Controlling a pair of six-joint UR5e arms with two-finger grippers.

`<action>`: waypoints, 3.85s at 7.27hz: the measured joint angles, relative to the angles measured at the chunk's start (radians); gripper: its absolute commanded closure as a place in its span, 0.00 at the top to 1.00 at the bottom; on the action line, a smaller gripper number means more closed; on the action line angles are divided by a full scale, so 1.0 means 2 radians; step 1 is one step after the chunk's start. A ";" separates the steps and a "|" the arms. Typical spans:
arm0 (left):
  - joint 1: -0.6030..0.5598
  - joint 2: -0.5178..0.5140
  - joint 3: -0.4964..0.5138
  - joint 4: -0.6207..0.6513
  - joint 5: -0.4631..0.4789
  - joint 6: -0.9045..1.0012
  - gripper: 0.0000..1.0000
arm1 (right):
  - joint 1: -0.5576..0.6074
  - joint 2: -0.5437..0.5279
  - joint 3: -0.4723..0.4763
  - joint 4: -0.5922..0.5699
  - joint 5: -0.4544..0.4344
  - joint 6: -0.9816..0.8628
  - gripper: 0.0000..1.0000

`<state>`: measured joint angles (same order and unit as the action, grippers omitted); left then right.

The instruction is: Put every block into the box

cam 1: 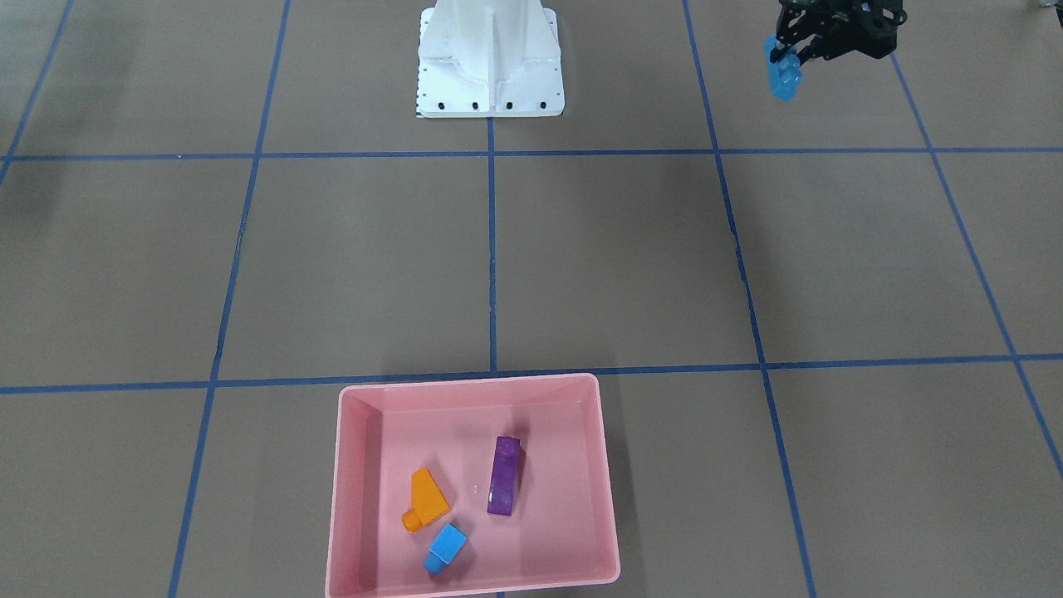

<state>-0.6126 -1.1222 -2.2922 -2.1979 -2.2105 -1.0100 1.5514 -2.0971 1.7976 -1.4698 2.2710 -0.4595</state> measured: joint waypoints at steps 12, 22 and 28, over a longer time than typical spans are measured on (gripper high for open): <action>-0.112 -0.256 0.030 0.270 -0.041 0.072 0.00 | 0.002 -0.065 -0.169 0.284 0.057 0.157 1.00; -0.163 -0.676 0.446 0.175 -0.016 -0.031 0.00 | -0.001 -0.062 -0.192 0.285 0.092 0.176 0.00; -0.129 -0.819 0.702 -0.011 0.114 -0.145 1.00 | -0.011 -0.061 -0.160 0.283 0.124 0.177 0.00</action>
<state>-0.8707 -2.7612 -0.8876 -2.2194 -1.9816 -1.3007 1.5292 -2.2186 1.4778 -0.9047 2.5190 -0.1060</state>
